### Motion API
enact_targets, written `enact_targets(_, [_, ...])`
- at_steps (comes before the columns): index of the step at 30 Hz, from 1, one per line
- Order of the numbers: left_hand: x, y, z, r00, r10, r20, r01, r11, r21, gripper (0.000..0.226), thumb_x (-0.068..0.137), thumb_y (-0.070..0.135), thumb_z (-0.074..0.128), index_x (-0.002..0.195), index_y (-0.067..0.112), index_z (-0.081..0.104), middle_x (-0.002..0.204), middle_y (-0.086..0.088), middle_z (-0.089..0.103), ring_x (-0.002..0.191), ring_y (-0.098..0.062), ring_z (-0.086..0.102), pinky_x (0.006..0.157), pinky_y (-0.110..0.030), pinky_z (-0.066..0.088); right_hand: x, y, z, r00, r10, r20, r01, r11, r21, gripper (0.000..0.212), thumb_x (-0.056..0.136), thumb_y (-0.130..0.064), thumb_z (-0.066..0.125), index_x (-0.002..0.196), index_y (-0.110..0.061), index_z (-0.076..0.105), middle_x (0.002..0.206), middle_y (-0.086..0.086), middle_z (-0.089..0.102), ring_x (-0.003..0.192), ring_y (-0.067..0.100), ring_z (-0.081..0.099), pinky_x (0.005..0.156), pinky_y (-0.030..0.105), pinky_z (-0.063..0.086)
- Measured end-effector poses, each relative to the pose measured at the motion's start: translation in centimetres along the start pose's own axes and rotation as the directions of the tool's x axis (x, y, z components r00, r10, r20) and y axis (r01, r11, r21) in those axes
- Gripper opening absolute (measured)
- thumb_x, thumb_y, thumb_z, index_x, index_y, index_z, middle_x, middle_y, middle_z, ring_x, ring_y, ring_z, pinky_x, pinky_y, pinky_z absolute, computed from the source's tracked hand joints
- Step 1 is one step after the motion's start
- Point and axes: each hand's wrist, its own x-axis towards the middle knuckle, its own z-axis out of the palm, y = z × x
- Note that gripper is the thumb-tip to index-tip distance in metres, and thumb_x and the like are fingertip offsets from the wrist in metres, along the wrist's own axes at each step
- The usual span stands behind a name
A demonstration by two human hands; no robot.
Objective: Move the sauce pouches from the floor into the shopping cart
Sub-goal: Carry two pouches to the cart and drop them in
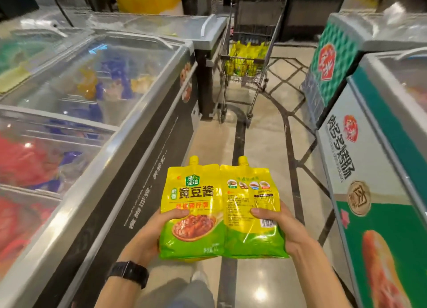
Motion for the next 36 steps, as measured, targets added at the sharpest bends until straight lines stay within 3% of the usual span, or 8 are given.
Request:
enact_targets(6, [14.0, 8.7, 1.9, 0.993, -0.005, 0.117, 0.005, 1.0, 0.0, 0.094, 0.034, 0.025, 0.099, 0.122, 0.01, 0.069, 0.119, -0.021, 0.072, 0.096, -0.036, 0.074, 0.08, -0.046, 0.061, 12.0, -7.8, -2.1, 0.997, -0.018, -0.078, 0.02, 0.999, 0.027, 0.063, 0.057, -0.004, 0.079, 0.118, -0.011, 0.062, 0.104, 0.018, 0.074, 0.086, 0.035, 0.073, 0.069, 0.045, 0.06])
enact_targets(10, [23.7, 15.3, 4.0, 0.989, -0.008, 0.147, 0.005, 1.0, 0.021, 0.086, 0.04, 0.02, 0.096, 0.121, 0.009, 0.069, 0.118, -0.021, 0.072, 0.097, -0.036, 0.074, 0.084, -0.047, 0.06, 19.8, -13.6, -3.3, 0.99, -0.022, -0.142, 0.028, 0.999, 0.038, 0.076, 0.051, -0.007, 0.086, 0.122, -0.011, 0.06, 0.108, 0.018, 0.073, 0.09, 0.037, 0.072, 0.071, 0.047, 0.059])
enact_targets(14, [31.7, 21.5, 7.2, 0.984, -0.018, 0.179, 0.006, 0.998, 0.069, 0.098, 0.037, 0.026, 0.1, 0.127, 0.009, 0.065, 0.125, -0.022, 0.069, 0.109, -0.04, 0.069, 0.104, -0.057, 0.049, 25.6, -19.5, -5.1, 0.98, -0.04, -0.194, 0.051, 0.997, 0.05, 0.074, 0.055, -0.006, 0.084, 0.124, -0.013, 0.06, 0.111, 0.018, 0.072, 0.094, 0.038, 0.071, 0.079, 0.054, 0.057])
enact_targets(18, [38.7, 26.3, 11.6, 0.966, -0.033, 0.255, 0.004, 0.994, 0.113, 0.09, 0.043, 0.024, 0.096, 0.126, 0.009, 0.065, 0.121, -0.021, 0.071, 0.106, -0.04, 0.07, 0.099, -0.053, 0.053, 30.7, -24.7, -8.2, 0.969, -0.053, -0.24, 0.073, 0.995, 0.074, 0.105, 0.024, -0.019, 0.099, 0.122, -0.014, 0.061, 0.109, 0.018, 0.073, 0.093, 0.038, 0.072, 0.077, 0.053, 0.058])
enact_targets(22, [46.7, 29.2, 16.5, 0.961, -0.097, 0.258, 0.062, 0.988, 0.142, 0.072, 0.061, 0.013, 0.083, 0.129, 0.005, 0.063, 0.122, -0.022, 0.07, 0.108, -0.04, 0.069, 0.1, -0.054, 0.052, 36.3, -29.4, -13.1, 0.969, -0.057, -0.242, 0.091, 0.987, 0.129, 0.108, 0.012, -0.021, 0.099, 0.114, -0.013, 0.063, 0.102, 0.018, 0.075, 0.082, 0.034, 0.074, 0.061, 0.044, 0.06])
enact_targets(27, [56.3, 33.1, 24.4, 0.955, -0.153, 0.256, 0.118, 0.982, 0.146, 0.074, 0.059, 0.013, 0.083, 0.129, 0.004, 0.062, 0.12, -0.022, 0.071, 0.097, -0.034, 0.074, 0.081, -0.041, 0.062, 44.0, -36.7, -20.4, 0.969, -0.037, -0.245, 0.074, 0.987, 0.142, 0.11, 0.015, -0.021, 0.099, 0.117, -0.009, 0.062, 0.101, 0.019, 0.075, 0.081, 0.034, 0.074, 0.058, 0.042, 0.059])
enact_targets(32, [64.9, 38.4, 31.1, 0.956, -0.135, 0.261, 0.106, 0.987, 0.121, 0.092, 0.046, 0.017, 0.096, 0.13, 0.002, 0.062, 0.123, -0.024, 0.069, 0.102, -0.037, 0.072, 0.092, -0.046, 0.058, 51.3, -45.8, -25.7, 0.968, -0.029, -0.251, 0.073, 0.983, 0.169, 0.067, 0.051, 0.001, 0.08, 0.114, -0.011, 0.061, 0.095, 0.017, 0.076, 0.075, 0.032, 0.074, 0.055, 0.042, 0.059])
enact_targets(36, [71.3, 43.0, 34.8, 0.932, -0.208, 0.296, 0.184, 0.977, 0.107, 0.086, 0.027, 0.017, 0.103, 0.107, 0.0, 0.076, 0.116, -0.027, 0.071, 0.088, -0.037, 0.075, 0.083, -0.048, 0.061, 57.6, -51.5, -28.8, 0.966, 0.0, -0.257, 0.052, 0.98, 0.192, 0.081, 0.048, 0.0, 0.084, 0.124, -0.009, 0.058, 0.107, 0.022, 0.072, 0.09, 0.039, 0.072, 0.068, 0.051, 0.059])
